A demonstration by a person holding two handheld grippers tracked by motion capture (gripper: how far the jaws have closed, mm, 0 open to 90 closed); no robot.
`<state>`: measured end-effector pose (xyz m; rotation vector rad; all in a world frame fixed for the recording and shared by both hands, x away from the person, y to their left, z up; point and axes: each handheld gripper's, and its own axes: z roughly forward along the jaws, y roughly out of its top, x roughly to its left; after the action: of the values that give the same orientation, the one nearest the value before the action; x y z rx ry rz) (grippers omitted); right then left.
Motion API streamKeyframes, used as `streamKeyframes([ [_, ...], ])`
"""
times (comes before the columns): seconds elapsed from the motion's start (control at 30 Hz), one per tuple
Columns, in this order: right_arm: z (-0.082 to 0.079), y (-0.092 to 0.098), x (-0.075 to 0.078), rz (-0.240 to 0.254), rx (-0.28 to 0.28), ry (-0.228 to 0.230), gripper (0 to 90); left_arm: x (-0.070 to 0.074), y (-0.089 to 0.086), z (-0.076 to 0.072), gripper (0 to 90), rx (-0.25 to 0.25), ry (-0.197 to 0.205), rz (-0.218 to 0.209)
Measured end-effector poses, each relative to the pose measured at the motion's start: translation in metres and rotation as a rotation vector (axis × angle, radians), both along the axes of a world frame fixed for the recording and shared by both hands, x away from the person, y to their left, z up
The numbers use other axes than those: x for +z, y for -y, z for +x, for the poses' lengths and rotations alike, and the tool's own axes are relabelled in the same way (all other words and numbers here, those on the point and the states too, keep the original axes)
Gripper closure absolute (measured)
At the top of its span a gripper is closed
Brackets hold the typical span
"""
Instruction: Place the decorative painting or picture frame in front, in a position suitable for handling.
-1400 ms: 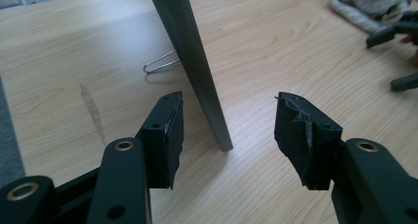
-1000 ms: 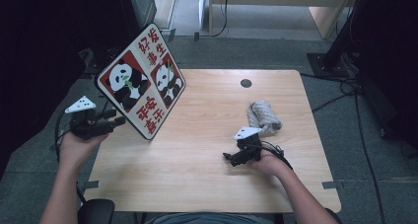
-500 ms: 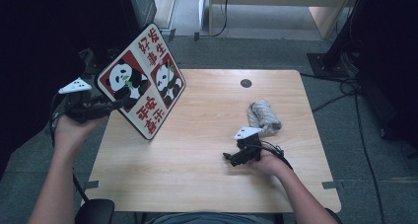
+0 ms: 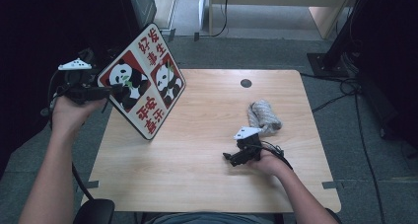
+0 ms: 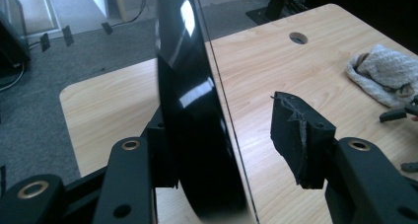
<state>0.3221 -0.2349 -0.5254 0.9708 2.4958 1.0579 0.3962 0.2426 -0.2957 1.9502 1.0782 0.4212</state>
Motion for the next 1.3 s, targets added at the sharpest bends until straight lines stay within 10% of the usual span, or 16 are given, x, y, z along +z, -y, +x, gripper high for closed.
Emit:
streamKeyframes([
  [0.4, 0.000, 0.000, 0.000, 0.000, -0.001, -0.001, 0.0, 0.022, 0.007, 0.026, 50.9, -0.008, 0.005, -0.002],
  [1.3, 0.000, 0.000, 0.000, 0.000, 0.001, -0.001, 0.0, 0.030, 0.015, 0.070, 72.1, -0.006, -0.159, 0.044],
])
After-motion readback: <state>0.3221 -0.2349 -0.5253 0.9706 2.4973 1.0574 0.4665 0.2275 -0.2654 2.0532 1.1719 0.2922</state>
